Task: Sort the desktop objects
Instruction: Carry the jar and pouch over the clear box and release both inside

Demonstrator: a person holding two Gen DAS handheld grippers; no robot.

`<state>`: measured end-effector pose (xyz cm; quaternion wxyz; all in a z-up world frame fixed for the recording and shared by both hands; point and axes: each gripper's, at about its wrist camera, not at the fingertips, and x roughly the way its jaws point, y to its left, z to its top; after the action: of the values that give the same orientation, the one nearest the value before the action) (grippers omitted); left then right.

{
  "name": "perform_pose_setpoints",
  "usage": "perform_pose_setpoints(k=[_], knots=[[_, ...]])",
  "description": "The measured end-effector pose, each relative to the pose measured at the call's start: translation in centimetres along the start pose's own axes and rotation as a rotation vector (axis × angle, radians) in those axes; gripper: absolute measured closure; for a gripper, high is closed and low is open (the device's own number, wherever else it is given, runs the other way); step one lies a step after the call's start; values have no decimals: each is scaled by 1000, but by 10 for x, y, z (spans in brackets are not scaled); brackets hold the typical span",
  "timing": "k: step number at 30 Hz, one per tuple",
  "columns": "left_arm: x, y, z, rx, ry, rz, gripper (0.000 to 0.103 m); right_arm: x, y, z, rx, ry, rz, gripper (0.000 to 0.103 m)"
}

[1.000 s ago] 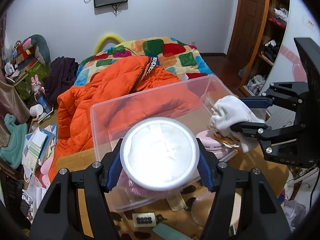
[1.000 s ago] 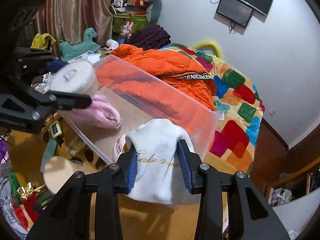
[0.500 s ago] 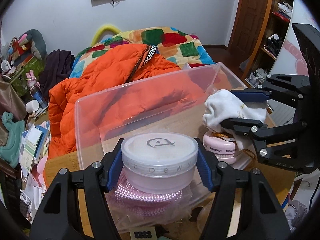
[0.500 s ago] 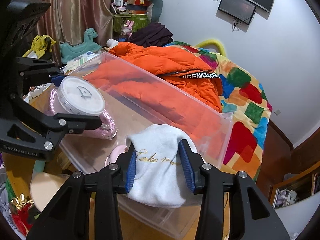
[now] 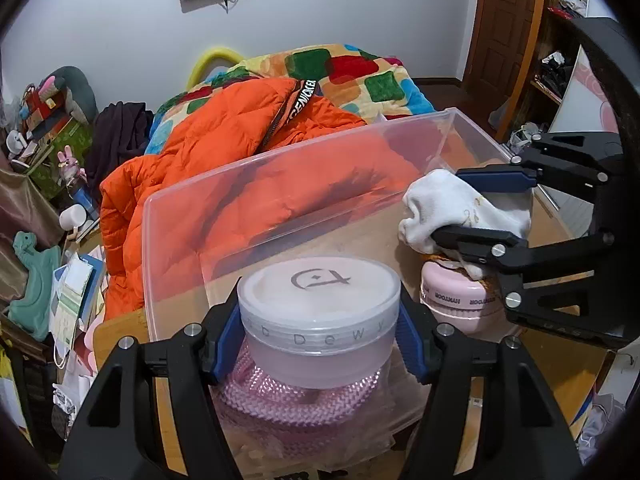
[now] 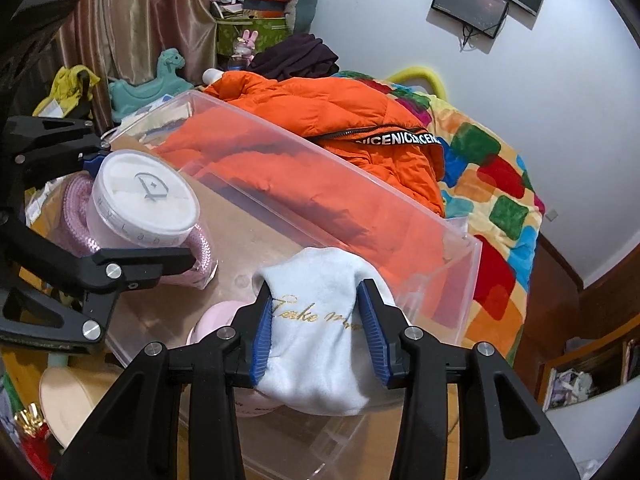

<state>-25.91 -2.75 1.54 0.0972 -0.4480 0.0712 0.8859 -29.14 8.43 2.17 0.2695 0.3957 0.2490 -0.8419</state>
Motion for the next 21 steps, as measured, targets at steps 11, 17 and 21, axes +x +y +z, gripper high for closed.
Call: perform_pose_setpoints(k=[11, 17, 21], knots=[[-23, -4, -6, 7, -28, 10, 28, -29, -4, -14, 39, -3, 10, 57], [-42, -6, -10, 9, -49, 22, 28, -57, 0, -25, 31, -34, 1, 46], [-60, -9, -14, 14, -75, 38, 27, -76, 6, -34, 34, -60, -1, 45]])
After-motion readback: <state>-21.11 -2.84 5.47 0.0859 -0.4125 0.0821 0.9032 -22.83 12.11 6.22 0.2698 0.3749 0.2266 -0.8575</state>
